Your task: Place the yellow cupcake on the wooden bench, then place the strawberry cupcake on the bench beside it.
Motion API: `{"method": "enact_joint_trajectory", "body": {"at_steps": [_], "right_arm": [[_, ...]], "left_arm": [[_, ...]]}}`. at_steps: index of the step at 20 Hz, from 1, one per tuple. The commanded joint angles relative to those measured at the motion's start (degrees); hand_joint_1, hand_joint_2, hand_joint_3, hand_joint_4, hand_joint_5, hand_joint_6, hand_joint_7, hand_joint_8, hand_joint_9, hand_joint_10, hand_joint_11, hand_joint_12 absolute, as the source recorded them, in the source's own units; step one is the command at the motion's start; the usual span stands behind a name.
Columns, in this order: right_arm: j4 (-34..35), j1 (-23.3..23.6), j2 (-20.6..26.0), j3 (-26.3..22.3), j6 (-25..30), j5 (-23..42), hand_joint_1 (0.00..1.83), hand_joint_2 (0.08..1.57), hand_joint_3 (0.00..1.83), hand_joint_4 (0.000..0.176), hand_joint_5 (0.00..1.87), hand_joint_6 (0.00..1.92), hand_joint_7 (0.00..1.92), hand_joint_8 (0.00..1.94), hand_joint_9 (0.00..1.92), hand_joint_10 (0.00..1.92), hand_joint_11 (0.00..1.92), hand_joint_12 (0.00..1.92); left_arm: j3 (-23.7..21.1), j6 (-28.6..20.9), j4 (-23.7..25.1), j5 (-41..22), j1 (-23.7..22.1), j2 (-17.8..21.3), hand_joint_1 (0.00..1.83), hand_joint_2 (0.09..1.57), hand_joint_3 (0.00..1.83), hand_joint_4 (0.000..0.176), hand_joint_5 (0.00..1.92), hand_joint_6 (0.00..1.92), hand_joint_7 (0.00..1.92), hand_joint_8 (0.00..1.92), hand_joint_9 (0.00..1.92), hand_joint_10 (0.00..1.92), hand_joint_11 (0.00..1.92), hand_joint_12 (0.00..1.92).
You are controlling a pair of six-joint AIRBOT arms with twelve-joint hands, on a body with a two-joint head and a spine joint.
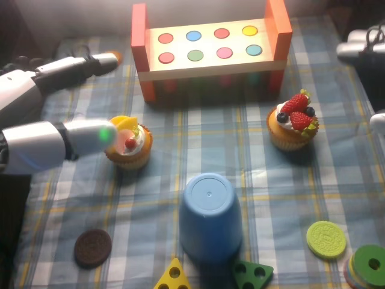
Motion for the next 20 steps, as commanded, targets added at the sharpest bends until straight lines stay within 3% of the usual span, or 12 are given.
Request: {"method": "enact_joint_trajectory", "body": {"at_steps": [1, 5, 6, 8, 9, 11, 13, 15, 20], "right_arm": [[1.5, 0.3, 0.0, 0.2, 0.1, 6.8, 0.5, 1.29, 0.0, 0.0, 0.49, 0.0, 0.44, 0.0, 0.43, 0.0, 0.34, 0.28], [1.1, 0.4, 0.0, 0.3, 0.1, 6.8, 0.52, 1.3, 0.0, 0.0, 0.5, 0.0, 0.46, 0.0, 0.44, 0.0, 0.36, 0.26], [1.1, 0.4, 0.0, 0.3, 0.1, 6.8, 0.52, 1.3, 0.0, 0.0, 0.5, 0.0, 0.46, 0.01, 0.44, 0.0, 0.36, 0.26], [1.0, 0.4, 0.1, 0.3, 0.1, 6.8, 0.51, 1.3, 0.0, 0.0, 0.49, 0.0, 0.46, 0.0, 0.44, 0.0, 0.35, 0.26], [0.7, 0.4, 0.1, 0.3, 0.1, 6.8, 0.51, 1.3, 0.0, 0.0, 0.5, 0.0, 0.48, 0.01, 0.46, 0.01, 0.37, 0.26], [0.6, 0.4, 0.1, 0.3, 0.2, 6.9, 0.51, 1.3, 0.0, 0.0, 0.51, 0.0, 0.5, 0.0, 0.47, 0.0, 0.39, 0.25], [0.5, 0.4, 0.2, 0.3, 0.2, 6.9, 0.51, 1.3, 0.0, 0.0, 0.52, 0.0, 0.52, 0.01, 0.48, 0.01, 0.39, 0.24], [0.5, 0.4, 0.2, 0.3, 0.3, 6.9, 0.49, 1.29, 0.0, 0.0, 0.52, 0.0, 0.53, 0.01, 0.5, 0.01, 0.4, 0.24], [0.5, 0.4, 0.1, 0.2, 0.4, 6.9, 0.47, 1.3, 0.0, 0.0, 0.51, 0.0, 0.53, 0.0, 0.5, 0.0, 0.4, 0.24]], "left_arm": [[0.3, -0.1, 0.2, -5.7, -0.9, -0.2, 0.53, 1.03, 0.0, 0.176, 0.27, 0.0, 0.38, 0.01, 0.36, 0.02, 0.0, 0.74], [1.8, 0.7, 0.7, -1.3, -2.5, -1.2, 0.66, 0.87, 0.0, 0.176, 0.24, 0.0, 0.31, 0.0, 0.32, 0.0, 0.0, 0.83], [2.2, 1.9, 0.6, 0.3, -3.5, -1.7, 0.69, 0.83, 0.0, 0.176, 0.21, 0.0, 0.23, 0.0, 0.26, 0.0, 0.0, 0.76], [3.1, 7.6, -1.0, 4.7, -6.3, -3.3, 0.64, 0.82, 0.0, 0.176, 0.18, 0.0, 0.2, 0.0, 0.25, 0.0, 0.0, 0.68], [4.3, 12.4, -2.8, 8.7, -8.4, -5.0, 0.7, 0.81, 0.0, 0.176, 0.18, 0.0, 0.21, 0.0, 0.25, 0.0, 0.0, 0.7], [5.1, 14.3, -3.7, 10.5, -9.1, -5.9, 0.76, 0.79, 0.0, 0.176, 0.22, 0.02, 0.23, 0.01, 0.27, 0.01, 0.0, 0.7], [6.0, 19.9, -6.2, 13.5, -10.4, -7.4, 0.71, 0.83, 0.0, 0.176, 0.15, 0.0, 0.23, 0.0, 0.28, 0.0, 0.0, 0.6], [6.9, 24.9, -8.6, 15.9, -11.4, -8.8, 0.7, 0.85, 0.0, 0.176, 0.13, 0.0, 0.25, 0.0, 0.3, 0.01, 0.0, 0.62], [10.0, 30.3, -13.2, 20.0, -12.9, -11.7, 0.81, 0.82, 0.0, 0.176, 0.12, 0.01, 0.29, 0.01, 0.35, 0.01, 0.0, 0.71]]}}
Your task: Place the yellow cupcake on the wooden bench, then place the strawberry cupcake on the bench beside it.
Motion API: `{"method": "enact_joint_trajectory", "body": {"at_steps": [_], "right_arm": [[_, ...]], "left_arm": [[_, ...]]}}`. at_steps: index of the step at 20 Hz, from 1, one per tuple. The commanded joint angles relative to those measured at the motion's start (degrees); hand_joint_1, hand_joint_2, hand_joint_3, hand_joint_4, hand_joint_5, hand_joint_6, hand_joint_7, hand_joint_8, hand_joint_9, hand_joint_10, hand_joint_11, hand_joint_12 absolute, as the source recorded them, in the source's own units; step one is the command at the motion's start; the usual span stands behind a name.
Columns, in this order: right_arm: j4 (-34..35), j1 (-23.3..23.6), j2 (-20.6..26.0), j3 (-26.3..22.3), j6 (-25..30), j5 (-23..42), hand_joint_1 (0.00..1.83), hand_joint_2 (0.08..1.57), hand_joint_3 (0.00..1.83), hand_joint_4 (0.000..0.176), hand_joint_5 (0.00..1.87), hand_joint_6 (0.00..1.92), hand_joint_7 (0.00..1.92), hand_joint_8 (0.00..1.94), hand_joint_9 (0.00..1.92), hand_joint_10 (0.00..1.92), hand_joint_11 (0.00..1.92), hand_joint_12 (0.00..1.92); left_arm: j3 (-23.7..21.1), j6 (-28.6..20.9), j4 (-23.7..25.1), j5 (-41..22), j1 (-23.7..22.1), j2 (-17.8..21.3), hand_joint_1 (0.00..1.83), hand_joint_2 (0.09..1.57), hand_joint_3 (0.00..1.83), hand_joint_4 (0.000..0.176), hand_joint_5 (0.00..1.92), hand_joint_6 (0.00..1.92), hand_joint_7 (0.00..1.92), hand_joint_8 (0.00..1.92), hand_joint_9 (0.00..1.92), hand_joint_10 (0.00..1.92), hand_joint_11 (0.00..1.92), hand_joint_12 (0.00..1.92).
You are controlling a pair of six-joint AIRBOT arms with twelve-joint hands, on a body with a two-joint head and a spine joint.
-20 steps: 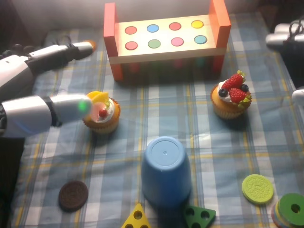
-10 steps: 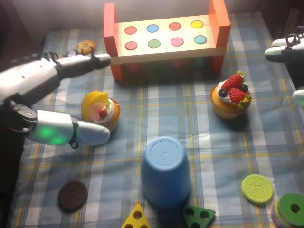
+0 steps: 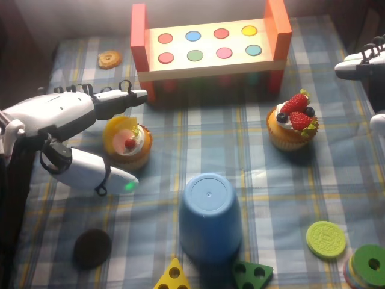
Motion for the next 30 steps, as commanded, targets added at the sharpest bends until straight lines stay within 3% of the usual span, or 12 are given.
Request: {"method": "enact_joint_trajectory", "body": {"at_steps": [1, 5, 6, 11, 13, 14, 15, 16, 17, 23, 27, 30], "right_arm": [[1.6, 0.4, 0.2, 0.3, 0.4, 6.8, 0.47, 1.3, 0.0, 0.0, 0.51, 0.0, 0.54, 0.01, 0.52, 0.01, 0.42, 0.24], [1.6, 0.4, 0.1, 0.3, 0.4, 6.8, 0.48, 1.31, 0.0, 0.0, 0.53, 0.0, 0.54, 0.0, 0.52, 0.01, 0.42, 0.24], [1.6, 0.3, 0.0, 0.3, 0.4, 6.8, 0.48, 1.31, 0.0, 0.0, 0.53, 0.01, 0.55, 0.01, 0.53, 0.01, 0.43, 0.24], [1.6, 0.3, -0.1, 0.3, 0.4, 6.8, 0.5, 1.31, 0.0, 0.0, 0.53, 0.0, 0.56, 0.01, 0.54, 0.01, 0.43, 0.24], [1.6, 0.3, -0.1, 0.4, 0.4, 6.8, 0.52, 1.31, 0.0, 0.0, 0.54, 0.0, 0.57, 0.01, 0.54, 0.01, 0.44, 0.24], [1.6, 0.3, -0.1, 0.4, 0.4, 6.8, 0.51, 1.31, 0.0, 0.0, 0.54, 0.0, 0.57, 0.0, 0.55, 0.0, 0.44, 0.23], [1.6, 0.3, -0.1, 0.4, 0.4, 6.8, 0.51, 1.31, 0.0, 0.0, 0.54, 0.0, 0.57, 0.0, 0.55, 0.0, 0.44, 0.23], [1.6, 0.3, -0.1, 0.4, 0.4, 6.8, 0.5, 1.31, 0.0, 0.0, 0.54, 0.0, 0.57, 0.0, 0.55, 0.0, 0.44, 0.23], [1.6, 0.3, -0.1, 0.4, 0.4, 6.8, 0.48, 1.31, 0.0, 0.0, 0.54, 0.0, 0.58, 0.0, 0.55, 0.0, 0.44, 0.22], [1.6, 0.3, -0.2, 0.3, 0.8, 6.8, 0.5, 1.31, 0.0, 0.0, 0.55, 0.0, 0.59, 0.0, 0.55, 0.0, 0.46, 0.22], [1.6, 0.3, -0.3, 0.3, 0.9, 6.8, 0.5, 1.31, 0.0, 0.0, 0.56, 0.0, 0.59, 0.0, 0.55, 0.0, 0.45, 0.22], [1.6, 0.3, -0.3, 0.3, 0.9, 6.8, 0.52, 1.31, 0.0, 0.0, 0.56, 0.0, 0.6, 0.0, 0.56, 0.0, 0.46, 0.22]], "left_arm": [[0.4, 0.4, -0.1, -4.3, -0.8, -0.3, 0.82, 0.85, 0.0, 0.176, 0.15, 0.0, 0.38, 0.01, 0.41, 0.01, 0.0, 0.8], [1.9, 0.7, -2.1, -2.8, -1.1, -1.6, 0.91, 0.89, 0.0, 0.175, 0.37, 0.01, 0.53, 0.01, 0.47, 0.0, 0.0, 0.74], [2.2, 0.7, -2.4, -2.5, -1.2, -1.9, 0.92, 0.95, 0.0, 0.119, 0.52, 0.01, 0.63, 0.02, 0.51, 0.01, 0.0, 0.66], [2.6, 0.7, -2.5, -2.6, -2.1, -2.6, 0.8, 0.98, 0.0, 0.093, 0.58, 0.0, 0.7, 0.01, 0.58, 0.01, 0.0, 0.56], [3.0, 0.7, -2.9, -2.5, -2.3, -3.0, 0.85, 0.97, 0.0, 0.059, 0.67, 0.01, 0.76, 0.02, 0.63, 0.01, 0.0, 0.59], [3.0, 0.7, -3.0, -2.6, -2.4, -3.1, 0.93, 1.03, 0.0, 0.026, 0.84, 0.02, 0.88, 0.04, 0.69, 0.01, 0.0, 0.57], [3.0, 0.7, -3.1, -2.7, -2.4, -3.1, 0.93, 1.03, 0.0, 0.026, 0.84, 0.02, 0.88, 0.04, 0.69, 0.01, 0.0, 0.57], [3.0, 0.7, -3.2, -2.8, -2.4, -3.1, 1.15, 1.12, 0.0, 0.012, 0.96, 0.69, 0.89, 0.97, 0.77, 0.02, 0.0, 0.63], [3.1, 0.7, -3.3, -3.0, -2.5, -3.1, 1.19, 1.14, 0.0, 0.0, 0.98, 0.84, 0.86, 1.22, 0.83, 0.03, 0.0, 0.71], [1.8, -1.1, -1.4, -5.7, -4.5, -1.4, 1.23, 1.14, 0.0, 0.0, 0.93, 0.9, 0.95, 1.2, 0.99, 0.09, 0.0, 0.78], [0.8, -6.8, 3.0, -8.2, -5.1, -0.1, 1.24, 1.09, 0.0, 0.0, 1.01, 0.81, 1.08, 0.96, 1.08, 0.07, 0.02, 0.84], [-1.2, -13.3, 8.4, -12.5, -5.8, 2.4, 1.25, 1.09, 0.0, 0.0, 1.03, 0.73, 1.07, 1.01, 1.1, 0.05, 0.03, 0.75]]}}
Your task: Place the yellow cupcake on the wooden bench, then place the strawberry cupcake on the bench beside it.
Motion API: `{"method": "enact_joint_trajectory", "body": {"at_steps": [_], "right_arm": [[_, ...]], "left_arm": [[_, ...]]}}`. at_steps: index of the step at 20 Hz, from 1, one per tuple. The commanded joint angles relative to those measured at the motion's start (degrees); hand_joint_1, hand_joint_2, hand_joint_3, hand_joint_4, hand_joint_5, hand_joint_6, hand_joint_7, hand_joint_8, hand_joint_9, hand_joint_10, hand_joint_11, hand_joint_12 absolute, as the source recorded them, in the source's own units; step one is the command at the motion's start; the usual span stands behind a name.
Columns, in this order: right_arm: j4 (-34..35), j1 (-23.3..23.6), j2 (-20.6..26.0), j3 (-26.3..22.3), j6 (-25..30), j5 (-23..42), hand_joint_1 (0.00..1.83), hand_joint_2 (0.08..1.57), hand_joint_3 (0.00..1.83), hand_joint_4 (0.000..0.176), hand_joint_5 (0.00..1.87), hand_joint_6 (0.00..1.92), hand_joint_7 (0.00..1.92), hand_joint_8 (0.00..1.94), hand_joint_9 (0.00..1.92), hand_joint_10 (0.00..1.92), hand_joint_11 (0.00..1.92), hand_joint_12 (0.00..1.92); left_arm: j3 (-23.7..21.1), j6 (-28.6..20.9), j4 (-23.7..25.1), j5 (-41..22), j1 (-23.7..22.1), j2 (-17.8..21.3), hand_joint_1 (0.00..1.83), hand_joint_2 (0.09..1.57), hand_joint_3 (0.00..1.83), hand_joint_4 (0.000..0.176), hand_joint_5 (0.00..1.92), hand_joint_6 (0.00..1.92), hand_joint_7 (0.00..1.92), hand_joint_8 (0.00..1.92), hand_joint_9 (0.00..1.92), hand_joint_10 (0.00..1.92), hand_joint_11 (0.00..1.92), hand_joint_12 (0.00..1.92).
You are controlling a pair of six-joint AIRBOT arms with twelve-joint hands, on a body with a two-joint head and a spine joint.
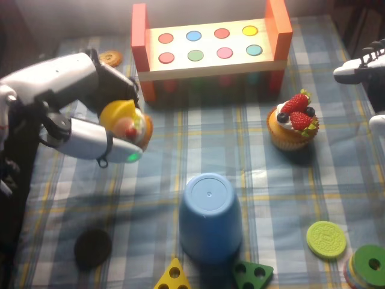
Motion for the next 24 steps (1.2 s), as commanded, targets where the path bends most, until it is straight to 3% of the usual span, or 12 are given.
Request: {"method": "enact_joint_trajectory", "body": {"at_steps": [1, 5, 7, 8, 9, 10, 11, 13, 14, 15, 20, 24], "right_arm": [[1.8, 0.3, 0.0, 0.3, 0.5, 6.9, 0.52, 1.31, 0.0, 0.0, 0.55, 0.0, 0.6, 0.0, 0.56, 0.0, 0.45, 0.22], [1.8, 0.3, -0.1, 0.4, 0.5, 6.9, 0.55, 1.32, 0.0, 0.0, 0.55, 0.0, 0.59, 0.0, 0.55, 0.0, 0.44, 0.21], [1.8, 0.3, -0.2, 0.6, 0.5, 6.9, 0.52, 1.32, 0.0, 0.0, 0.55, 0.0, 0.59, 0.0, 0.54, 0.0, 0.43, 0.21], [1.8, 0.3, -0.3, 0.7, 0.5, 6.9, 0.49, 1.32, 0.0, 0.0, 0.56, 0.0, 0.6, 0.0, 0.55, 0.0, 0.44, 0.21], [1.7, 0.3, -0.5, 0.9, 0.5, 6.9, 0.47, 1.31, 0.0, 0.0, 0.56, 0.0, 0.61, 0.0, 0.55, 0.0, 0.45, 0.2], [1.5, 0.4, -0.8, 1.1, 0.6, 6.9, 0.47, 1.31, 0.0, 0.0, 0.56, 0.0, 0.61, 0.0, 0.55, 0.0, 0.45, 0.2], [1.3, 0.4, -1.1, 1.4, 1.0, 6.9, 0.47, 1.31, 0.0, 0.0, 0.57, 0.0, 0.62, 0.01, 0.55, 0.0, 0.44, 0.19], [1.3, 0.4, -1.2, 1.5, 1.0, 6.9, 0.54, 1.31, 0.0, 0.0, 0.58, 0.0, 0.63, 0.01, 0.55, 0.0, 0.43, 0.18], [1.2, 0.4, -1.3, 1.6, 1.0, 6.9, 0.54, 1.31, 0.0, 0.0, 0.58, 0.0, 0.63, 0.01, 0.55, 0.0, 0.43, 0.18], [1.2, 0.4, -1.3, 1.6, 1.0, 6.9, 0.52, 1.31, 0.0, 0.0, 0.57, 0.0, 0.61, 0.0, 0.56, 0.0, 0.46, 0.19], [1.0, 0.4, -1.6, 2.0, 1.0, 6.9, 0.48, 1.32, 0.0, 0.0, 0.54, 0.0, 0.6, 0.0, 0.58, 0.01, 0.5, 0.21], [1.0, 0.5, -1.7, 2.2, 1.0, 7.0, 0.57, 1.31, 0.0, 0.0, 0.54, 0.0, 0.61, 0.0, 0.58, 0.0, 0.48, 0.21]], "left_arm": [[0.1, -2.7, 1.8, -10.0, -1.3, 0.7, 1.26, 1.09, 0.0, 0.0, 1.04, 0.68, 1.04, 1.09, 1.1, 0.04, 0.02, 0.8], [2.7, -12.8, 8.2, -13.4, -8.2, 0.3, 1.26, 1.06, 0.0, 0.0, 1.1, 0.65, 1.12, 0.9, 1.12, 0.03, 0.04, 0.91], [6.2, -13.0, 10.3, -9.9, -14.5, -3.1, 1.23, 1.09, 0.0, 0.027, 1.0, 0.98, 1.09, 0.78, 0.84, 0.0, 0.0, 0.83], [8.2, -13.0, 11.0, -7.0, -17.4, -5.1, 1.22, 1.09, 0.0, 0.033, 1.02, 0.88, 1.04, 0.92, 0.96, 0.04, 0.0, 0.84], [9.9, -13.0, 11.2, -4.5, -19.3, -6.8, 1.24, 1.07, 0.0, 0.008, 1.12, 0.67, 1.05, 0.95, 1.05, 0.08, 0.01, 0.97], [12.4, -12.6, 11.0, -1.5, -20.9, -8.8, 1.24, 1.07, 0.0, 0.008, 1.12, 0.67, 1.05, 0.95, 1.05, 0.08, 0.01, 0.97], [15.1, -11.0, 9.8, 1.7, -22.5, -11.2, 1.24, 1.05, 0.0, 0.041, 1.14, 0.68, 1.11, 0.81, 1.07, 0.07, 0.12, 1.03], [18.7, -4.4, 5.1, 5.7, -23.9, -14.8, 1.22, 1.09, 0.0, 0.046, 1.04, 0.85, 1.03, 0.94, 1.02, 0.03, 0.06, 1.06], [20.7, -0.6, 2.5, 8.1, -24.5, -16.8, 1.22, 1.09, 0.0, 0.046, 1.04, 0.85, 1.03, 0.94, 1.02, 0.03, 0.06, 1.06], [22.6, 2.9, -0.5, 10.3, -24.8, -18.5, 1.23, 1.1, 0.0, 0.0, 1.03, 0.78, 1.01, 1.06, 1.0, 0.01, 0.02, 1.0], [30.3, 18.0, -15.2, 15.9, -24.4, -24.9, 1.22, 1.13, 0.0, 0.0, 0.98, 0.86, 0.94, 1.18, 0.96, 0.0, 0.0, 0.84], [32.7, 20.2, -18.4, 17.3, -23.5, -26.6, 1.18, 1.17, 0.0, 0.022, 0.91, 1.04, 0.83, 1.27, 0.86, 0.0, 0.0, 0.64]]}}
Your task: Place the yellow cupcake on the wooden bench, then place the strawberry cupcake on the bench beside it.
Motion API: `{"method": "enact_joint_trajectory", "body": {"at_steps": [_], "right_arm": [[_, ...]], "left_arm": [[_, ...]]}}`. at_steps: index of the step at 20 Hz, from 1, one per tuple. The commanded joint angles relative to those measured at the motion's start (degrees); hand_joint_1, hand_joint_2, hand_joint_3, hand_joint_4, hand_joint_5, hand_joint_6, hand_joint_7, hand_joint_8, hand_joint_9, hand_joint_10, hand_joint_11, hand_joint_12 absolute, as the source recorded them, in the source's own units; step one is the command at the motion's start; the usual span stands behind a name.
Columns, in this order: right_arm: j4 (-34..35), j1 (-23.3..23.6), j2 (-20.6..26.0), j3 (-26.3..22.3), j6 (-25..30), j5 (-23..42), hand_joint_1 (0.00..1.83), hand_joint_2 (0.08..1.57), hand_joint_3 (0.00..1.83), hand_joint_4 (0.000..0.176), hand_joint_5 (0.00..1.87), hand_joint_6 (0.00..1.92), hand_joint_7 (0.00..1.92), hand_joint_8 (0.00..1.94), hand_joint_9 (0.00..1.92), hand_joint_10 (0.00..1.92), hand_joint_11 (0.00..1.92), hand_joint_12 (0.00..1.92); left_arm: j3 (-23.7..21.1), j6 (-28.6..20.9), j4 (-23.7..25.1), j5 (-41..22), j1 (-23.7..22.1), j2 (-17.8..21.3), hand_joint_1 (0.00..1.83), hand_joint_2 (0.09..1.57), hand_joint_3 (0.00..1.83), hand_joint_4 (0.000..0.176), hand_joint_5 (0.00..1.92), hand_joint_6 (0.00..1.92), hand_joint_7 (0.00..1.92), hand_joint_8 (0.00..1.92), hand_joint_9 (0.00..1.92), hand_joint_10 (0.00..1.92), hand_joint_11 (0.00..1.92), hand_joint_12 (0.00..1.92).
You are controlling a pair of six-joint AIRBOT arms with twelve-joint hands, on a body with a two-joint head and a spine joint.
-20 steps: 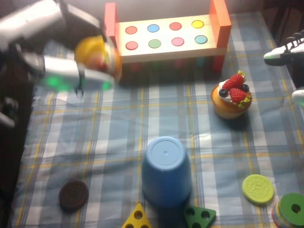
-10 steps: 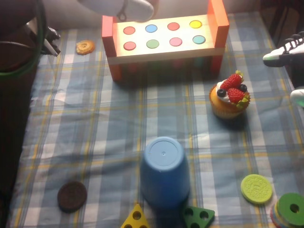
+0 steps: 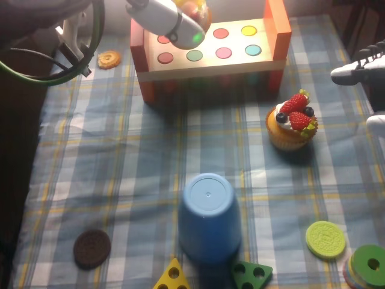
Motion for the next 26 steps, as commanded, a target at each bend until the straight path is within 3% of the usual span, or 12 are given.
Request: {"method": "enact_joint_trajectory", "body": {"at_steps": [1, 6, 8, 9, 10, 11, 12, 13, 17, 19, 21, 26], "right_arm": [[1.6, 0.5, -0.2, 0.4, 0.3, 6.8, 0.56, 1.31, 0.0, 0.0, 0.53, 0.0, 0.6, 0.0, 0.58, 0.0, 0.48, 0.21], [1.6, 0.5, -0.2, 0.4, 0.3, 6.8, 0.64, 1.32, 0.0, 0.0, 0.52, 0.0, 0.61, 0.0, 0.57, 0.0, 0.46, 0.19], [1.6, 0.5, -0.3, 0.4, 0.3, 6.8, 0.65, 1.32, 0.0, 0.0, 0.52, 0.0, 0.61, 0.0, 0.57, 0.0, 0.46, 0.18], [1.6, 0.5, -0.4, 0.4, 0.3, 6.8, 0.63, 1.32, 0.0, 0.0, 0.53, 0.0, 0.62, 0.0, 0.58, 0.0, 0.47, 0.18], [1.6, 0.5, -0.4, 0.4, 0.3, 6.8, 0.6, 1.32, 0.0, 0.0, 0.53, 0.0, 0.62, 0.0, 0.58, 0.0, 0.48, 0.18], [1.6, 0.5, -0.4, 0.5, 0.3, 6.8, 0.59, 1.32, 0.0, 0.0, 0.53, 0.0, 0.61, 0.0, 0.58, 0.0, 0.48, 0.18], [1.6, 0.5, -0.4, 0.5, 0.3, 6.8, 0.58, 1.33, 0.0, 0.0, 0.52, 0.0, 0.61, 0.0, 0.57, 0.0, 0.48, 0.17], [1.6, 0.5, -0.4, 0.5, 0.3, 6.8, 0.59, 1.32, 0.0, 0.0, 0.53, 0.0, 0.61, 0.0, 0.57, 0.0, 0.48, 0.17], [1.6, 0.5, -0.4, 0.5, 0.3, 6.8, 0.52, 1.33, 0.0, 0.0, 0.52, 0.0, 0.61, 0.0, 0.58, 0.0, 0.5, 0.18], [1.6, 0.5, -0.4, 0.5, 0.3, 6.8, 0.52, 1.33, 0.0, 0.0, 0.52, 0.0, 0.61, 0.0, 0.59, 0.0, 0.5, 0.17], [1.6, 0.6, -0.5, 0.5, 0.3, 6.8, 0.53, 1.33, 0.0, 0.0, 0.53, 0.0, 0.6, 0.0, 0.58, 0.0, 0.5, 0.17], [0.9, 2.3, -1.6, 0.9, 0.3, 6.8, 0.79, 1.19, 0.0, 0.0, 0.46, 0.0, 0.5, 0.0, 0.46, 0.0, 0.37, 0.11]], "left_arm": [[0.6, -0.2, -0.4, -5.0, -0.3, -0.4, 1.2, 1.17, 0.0, 0.0, 0.94, 0.94, 0.84, 1.32, 0.88, 0.01, 0.01, 0.64], [0.7, 2.0, -0.6, -4.2, 0.3, -0.6, 1.21, 1.19, 0.0, 0.0, 0.99, 0.99, 0.69, 1.39, 0.73, 0.0, 0.02, 0.61], [0.4, 8.8, -5.9, -4.1, 0.6, -0.5, 1.19, 1.22, 0.0, 0.0, 0.92, 1.12, 0.62, 1.46, 0.64, 0.0, 0.0, 0.59], [0.3, 11.8, -8.2, -4.1, 0.9, -0.6, 1.04, 1.2, 0.0, 0.026, 0.85, 1.19, 0.59, 0.67, 0.62, 0.0, 0.0, 0.57], [0.3, 12.3, -8.8, -4.1, 1.3, -0.6, 1.0, 1.18, 0.0, 0.101, 0.85, 1.18, 0.65, 0.26, 0.63, 0.0, 0.02, 0.55], [0.4, 12.3, -9.2, -4.1, 1.6, -0.6, 0.99, 1.18, 0.0, 0.114, 0.85, 1.18, 0.66, 0.09, 0.59, 0.0, 0.02, 0.53], [0.4, 12.3, -9.5, -4.2, 1.9, -0.6, 1.01, 1.1, 0.0, 0.054, 0.72, 0.45, 0.62, 0.02, 0.55, 0.0, 0.02, 0.51], [0.4, 12.3, -9.6, -4.2, 2.1, -0.6, 1.0, 1.07, 0.0, 0.028, 0.73, 0.15, 0.59, 0.01, 0.51, 0.0, 0.01, 0.5], [0.4, 12.3, -10.3, -4.3, 2.4, -0.6, 0.98, 1.04, 0.0, 0.043, 0.64, 0.0, 0.49, 0.0, 0.42, 0.0, 0.0, 0.44], [-0.1, 12.3, -10.5, -5.1, 2.4, -0.2, 0.99, 1.01, 0.0, 0.126, 0.45, 0.0, 0.38, 0.0, 0.35, 0.0, 0.0, 0.32], [-1.7, 12.1, -10.0, -6.6, 2.2, 0.8, 0.96, 0.98, 0.0, 0.17, 0.29, 0.0, 0.22, 0.0, 0.22, 0.0, 0.0, 0.18], [-7.4, -3.3, 3.2, -13.9, 2.5, 4.8, 0.77, 0.87, 0.0, 0.176, 0.0, 0.0, 0.0, 0.0, 0.0, 0.0, 0.0, 0.0]]}}
